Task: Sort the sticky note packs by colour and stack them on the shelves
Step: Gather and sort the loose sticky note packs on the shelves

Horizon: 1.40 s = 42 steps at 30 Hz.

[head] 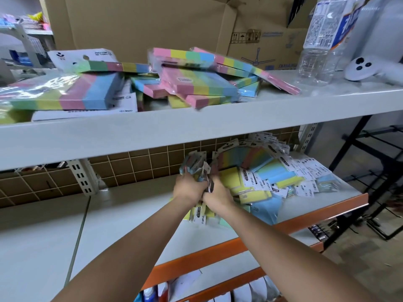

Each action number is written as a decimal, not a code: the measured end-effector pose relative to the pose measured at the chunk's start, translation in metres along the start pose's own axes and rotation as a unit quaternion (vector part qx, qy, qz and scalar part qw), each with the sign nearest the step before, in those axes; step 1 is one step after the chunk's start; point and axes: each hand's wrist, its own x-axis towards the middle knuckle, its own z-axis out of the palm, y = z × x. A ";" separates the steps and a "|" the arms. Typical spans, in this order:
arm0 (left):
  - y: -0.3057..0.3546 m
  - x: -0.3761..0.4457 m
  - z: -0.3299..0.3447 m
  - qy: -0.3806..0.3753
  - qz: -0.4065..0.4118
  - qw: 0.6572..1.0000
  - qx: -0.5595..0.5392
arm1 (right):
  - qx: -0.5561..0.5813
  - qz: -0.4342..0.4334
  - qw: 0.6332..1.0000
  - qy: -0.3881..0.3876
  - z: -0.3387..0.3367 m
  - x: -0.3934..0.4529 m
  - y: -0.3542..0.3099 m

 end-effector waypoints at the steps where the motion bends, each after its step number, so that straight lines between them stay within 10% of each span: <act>1: 0.000 0.000 -0.001 -0.002 0.002 1.000 -0.004 | 0.011 0.005 1.000 -0.007 0.001 0.000 0.000; 11: -0.004 -0.002 -0.011 -0.065 0.012 0.993 -0.094 | 0.086 0.032 0.995 -0.045 0.003 0.008 0.006; 42: -0.005 -0.035 0.006 -0.148 0.082 0.986 0.002 | 0.089 0.069 0.972 0.208 -0.061 -0.033 0.041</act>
